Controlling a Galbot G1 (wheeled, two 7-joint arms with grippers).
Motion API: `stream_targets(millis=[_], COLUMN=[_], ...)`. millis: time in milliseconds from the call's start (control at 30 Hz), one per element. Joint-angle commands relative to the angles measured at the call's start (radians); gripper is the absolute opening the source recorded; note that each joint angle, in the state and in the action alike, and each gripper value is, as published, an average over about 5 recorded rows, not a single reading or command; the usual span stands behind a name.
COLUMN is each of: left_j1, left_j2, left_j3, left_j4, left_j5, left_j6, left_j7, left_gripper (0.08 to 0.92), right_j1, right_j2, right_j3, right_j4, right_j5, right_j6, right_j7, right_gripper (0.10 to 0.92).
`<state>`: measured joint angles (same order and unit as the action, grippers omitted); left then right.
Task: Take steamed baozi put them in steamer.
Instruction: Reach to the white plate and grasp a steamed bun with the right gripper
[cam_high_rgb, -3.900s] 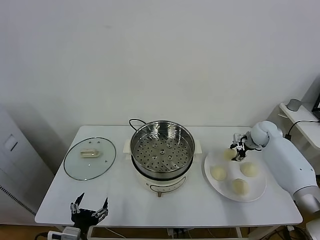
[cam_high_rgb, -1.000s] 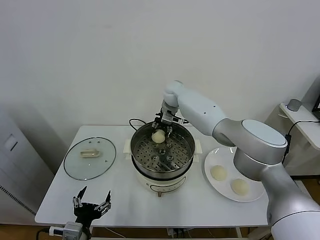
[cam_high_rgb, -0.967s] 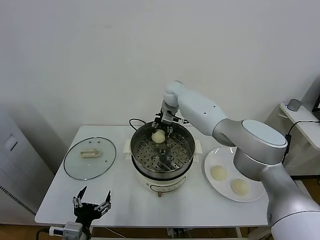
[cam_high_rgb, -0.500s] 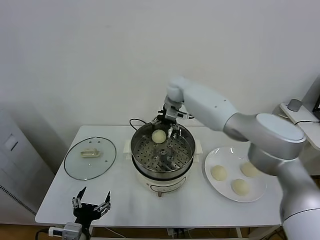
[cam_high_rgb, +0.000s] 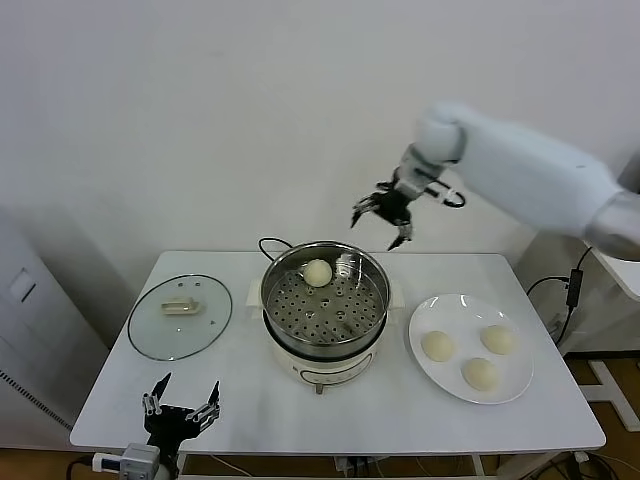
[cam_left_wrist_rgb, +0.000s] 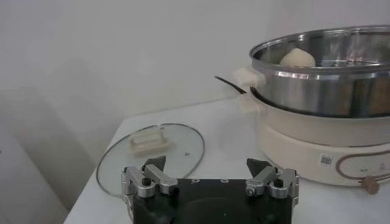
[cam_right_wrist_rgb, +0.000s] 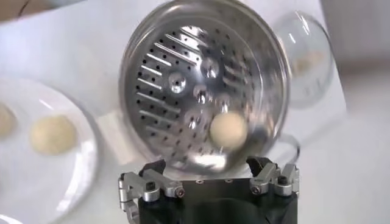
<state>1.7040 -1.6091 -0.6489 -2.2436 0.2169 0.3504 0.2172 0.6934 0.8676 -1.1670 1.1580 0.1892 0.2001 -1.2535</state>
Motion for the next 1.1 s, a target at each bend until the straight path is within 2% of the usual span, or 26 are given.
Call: stream_targets(millis=[33, 233, 367, 600, 1100], left_j1=[0.010, 0.025, 0.039, 0.056, 0.057], left_j2=[-0.040, -0.036, -0.030, -0.031, -0.033], left_j3=[0.002, 0.006, 0.010, 0.013, 0.024], left_j4=[-0.010, -0.017, -0.026, -0.026, -0.001], left_j5=[-0.012, -0.012, -0.011, -0.001, 0.011], left_j6=[0.007, 0.005, 0.000, -0.008, -0.007], left_j7=[0.002, -0.003, -0.007, -0.011, -0.009], left_gripper=[0.823, 0.823, 0.823, 0.823, 0.823], right_j1=[0.065, -0.102, -0.295, -0.600, -0.807], right_j2=[-0.318, -0.414, -0.414, -0.351, -0.181], right_j3=[-0.051, 0.024, 0.174, 0.398, 0.554], right_j4=[0.182, 0.333, 0.366, 0.316, 0.140], right_j5=[0.092, -0.025, -0.097, -0.205, -0.382], right_j6=[-0.626, -0.637, -0.640, -0.615, -0.517], right_j7=[-0.038, -0.031, -0.017, 0.010, 0.001], right_gripper=[0.823, 0.823, 0.823, 0.823, 0.823])
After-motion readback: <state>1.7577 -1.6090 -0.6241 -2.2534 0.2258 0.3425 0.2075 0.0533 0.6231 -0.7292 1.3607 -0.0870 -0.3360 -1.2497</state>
